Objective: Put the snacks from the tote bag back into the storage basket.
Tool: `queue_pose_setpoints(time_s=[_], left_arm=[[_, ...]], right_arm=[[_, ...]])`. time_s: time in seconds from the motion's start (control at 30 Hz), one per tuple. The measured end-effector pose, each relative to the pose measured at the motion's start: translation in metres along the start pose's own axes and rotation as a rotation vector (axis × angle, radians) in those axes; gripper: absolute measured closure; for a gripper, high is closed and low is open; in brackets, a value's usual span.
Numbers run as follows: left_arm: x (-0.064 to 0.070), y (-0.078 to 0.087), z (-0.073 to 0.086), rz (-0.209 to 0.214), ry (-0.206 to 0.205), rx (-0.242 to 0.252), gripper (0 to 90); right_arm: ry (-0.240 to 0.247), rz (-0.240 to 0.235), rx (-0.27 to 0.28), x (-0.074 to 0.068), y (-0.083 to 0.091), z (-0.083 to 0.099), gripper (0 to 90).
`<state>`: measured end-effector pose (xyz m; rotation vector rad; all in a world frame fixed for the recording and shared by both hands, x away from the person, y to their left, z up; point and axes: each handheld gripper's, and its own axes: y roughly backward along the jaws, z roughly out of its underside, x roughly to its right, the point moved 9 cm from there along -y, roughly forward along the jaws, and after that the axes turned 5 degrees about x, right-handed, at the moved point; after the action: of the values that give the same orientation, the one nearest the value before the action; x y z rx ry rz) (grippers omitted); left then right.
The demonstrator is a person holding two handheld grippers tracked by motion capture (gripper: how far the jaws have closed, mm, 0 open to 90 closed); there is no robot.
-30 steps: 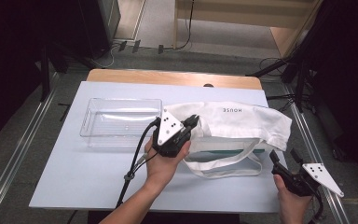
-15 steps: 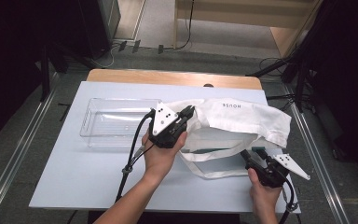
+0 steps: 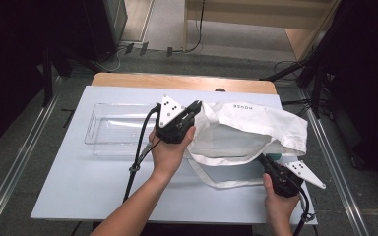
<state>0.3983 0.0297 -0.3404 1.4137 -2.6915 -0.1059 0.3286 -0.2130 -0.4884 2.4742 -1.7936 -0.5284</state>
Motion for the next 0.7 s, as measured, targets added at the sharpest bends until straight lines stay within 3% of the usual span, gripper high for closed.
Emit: queue_pose_setpoints(time_s=[0.1,0.2,0.37,0.47,0.57,0.6,0.63,0.7], left_arm=[[-0.011,-0.008,0.001,-0.037,-0.009,-0.012,90.0],[-0.031,-0.016,0.004,-0.100,-0.013,-0.035,90.0],[-0.073,-0.028,0.013,-0.195,0.045,-0.098,90.0],[-0.077,-0.036,0.027,-0.174,0.058,-0.167,89.9],[-0.070,-0.037,0.037,-0.149,0.057,-0.190,88.3],[-0.067,-0.037,0.040,-0.135,0.075,-0.195,76.5],[-0.064,-0.037,0.042,-0.112,0.098,-0.201,76.5],[-0.056,-0.034,0.043,-0.066,0.120,-0.208,63.5]], right_arm=[[0.037,0.015,-0.028,0.005,0.011,0.005,85.6],[0.024,0.034,-0.052,0.016,0.021,0.007,86.4],[0.018,0.094,-0.073,0.036,0.030,0.009,86.7],[0.051,0.099,-0.066,0.035,0.029,0.008,86.6],[0.090,0.104,-0.039,0.028,0.028,0.004,86.1],[0.099,0.102,-0.017,0.026,0.028,0.001,85.9],[0.099,0.102,-0.017,0.026,0.028,0.001,85.9],[0.110,0.099,-0.002,0.024,0.030,-0.002,85.7]])
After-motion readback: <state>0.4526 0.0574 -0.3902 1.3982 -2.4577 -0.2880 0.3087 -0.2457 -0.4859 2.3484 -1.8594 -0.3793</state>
